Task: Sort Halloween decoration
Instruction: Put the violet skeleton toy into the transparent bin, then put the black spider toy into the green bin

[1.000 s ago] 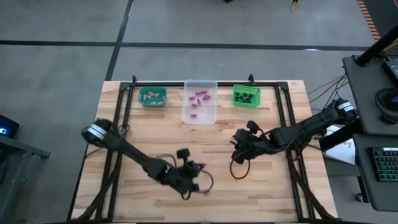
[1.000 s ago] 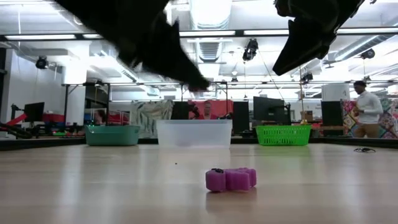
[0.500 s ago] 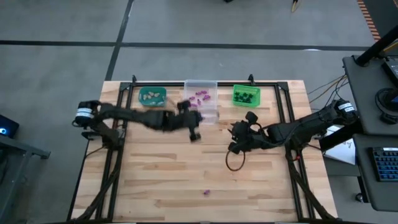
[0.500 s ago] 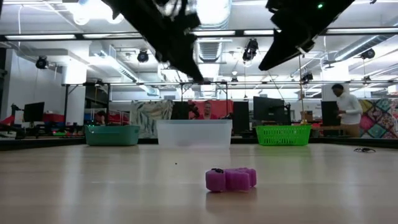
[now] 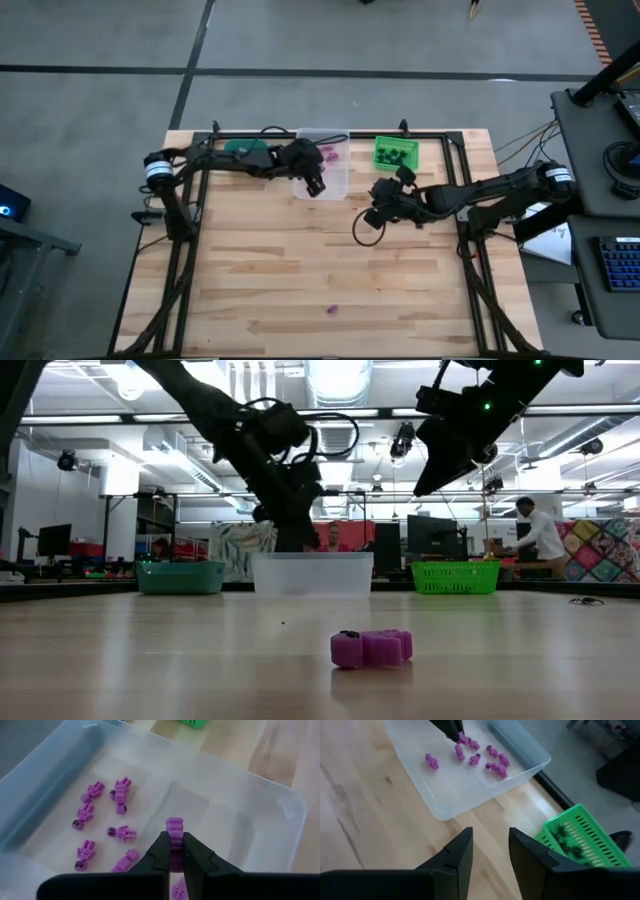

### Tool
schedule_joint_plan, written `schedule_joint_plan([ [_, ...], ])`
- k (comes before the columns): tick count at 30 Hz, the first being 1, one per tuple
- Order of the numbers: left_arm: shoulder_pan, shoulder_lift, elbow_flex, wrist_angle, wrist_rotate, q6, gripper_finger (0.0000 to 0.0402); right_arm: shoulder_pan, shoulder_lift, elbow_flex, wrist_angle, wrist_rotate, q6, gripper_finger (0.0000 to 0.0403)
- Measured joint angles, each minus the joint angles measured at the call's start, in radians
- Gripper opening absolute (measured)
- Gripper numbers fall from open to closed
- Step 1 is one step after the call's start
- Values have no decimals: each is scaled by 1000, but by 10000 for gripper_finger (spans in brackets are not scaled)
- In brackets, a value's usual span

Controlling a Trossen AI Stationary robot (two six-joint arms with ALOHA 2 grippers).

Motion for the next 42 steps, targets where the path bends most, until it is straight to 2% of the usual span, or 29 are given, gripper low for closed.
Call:
schedule_joint_plan([
  [6,0,32,23,11,-87,-2,35,0,0,-1,2,-8,59,116],
  [9,0,33,24,23,-135,0,58,0,0,-1,1,-47,88,116],
  [16,-2,32,24,28,-137,-6,115,0,0,-1,4,-86,95,116],
  [20,-25,12,24,10,-134,-44,133,0,0,-1,3,-89,112,116],
  [26,-135,-77,24,9,-130,-55,131,-4,0,-1,-30,-234,205,116],
  [32,-298,-152,23,7,-181,-97,125,-18,0,-1,-207,-348,338,116],
  [39,-508,-160,22,12,-281,-181,125,-24,0,-1,-619,-431,398,116],
  [42,-591,-160,22,16,-344,-201,125,-53,0,-2,-730,-478,433,116],
])
